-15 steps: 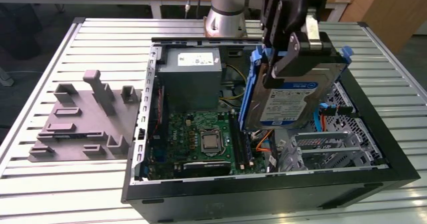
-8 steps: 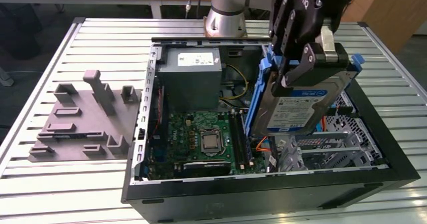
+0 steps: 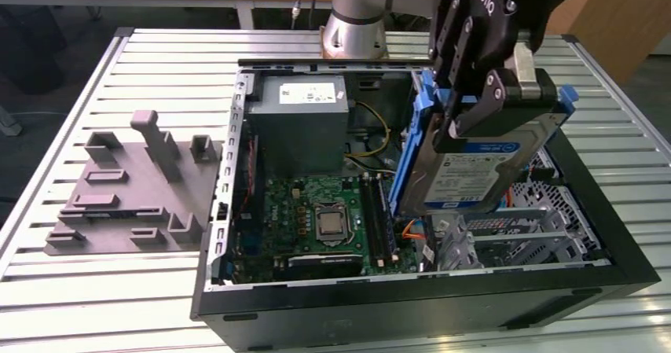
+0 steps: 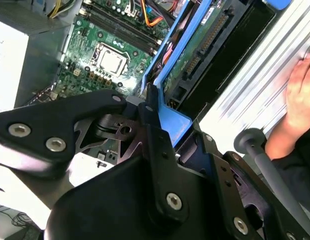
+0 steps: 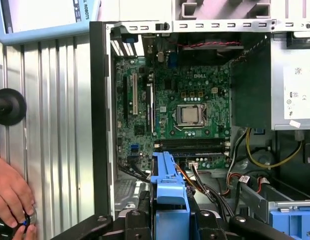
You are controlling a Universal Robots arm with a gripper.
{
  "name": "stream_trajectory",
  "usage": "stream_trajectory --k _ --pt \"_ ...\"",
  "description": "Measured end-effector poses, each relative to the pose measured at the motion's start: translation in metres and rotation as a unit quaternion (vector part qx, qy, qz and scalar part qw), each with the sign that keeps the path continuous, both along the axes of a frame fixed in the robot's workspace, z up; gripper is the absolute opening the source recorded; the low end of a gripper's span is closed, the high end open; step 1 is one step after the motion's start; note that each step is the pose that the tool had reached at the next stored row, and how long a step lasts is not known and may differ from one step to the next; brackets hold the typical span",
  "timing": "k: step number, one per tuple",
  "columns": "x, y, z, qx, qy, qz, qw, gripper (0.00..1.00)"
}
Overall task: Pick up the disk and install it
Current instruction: 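Insert the disk into the insertion slot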
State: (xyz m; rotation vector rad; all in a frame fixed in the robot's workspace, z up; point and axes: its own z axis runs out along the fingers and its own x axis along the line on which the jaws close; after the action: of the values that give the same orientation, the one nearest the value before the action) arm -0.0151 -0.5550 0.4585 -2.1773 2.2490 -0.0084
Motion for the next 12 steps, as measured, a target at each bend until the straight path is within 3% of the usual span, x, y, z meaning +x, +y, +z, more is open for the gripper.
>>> stream_trajectory --k 5,12 --pt "0.0047 -0.0067 -0.0021 0.0001 0.0 0.0 1.0 0.36" --pt "0.0253 -0.008 -0.0036 0.0001 0.0012 0.0 1.0 0.36"
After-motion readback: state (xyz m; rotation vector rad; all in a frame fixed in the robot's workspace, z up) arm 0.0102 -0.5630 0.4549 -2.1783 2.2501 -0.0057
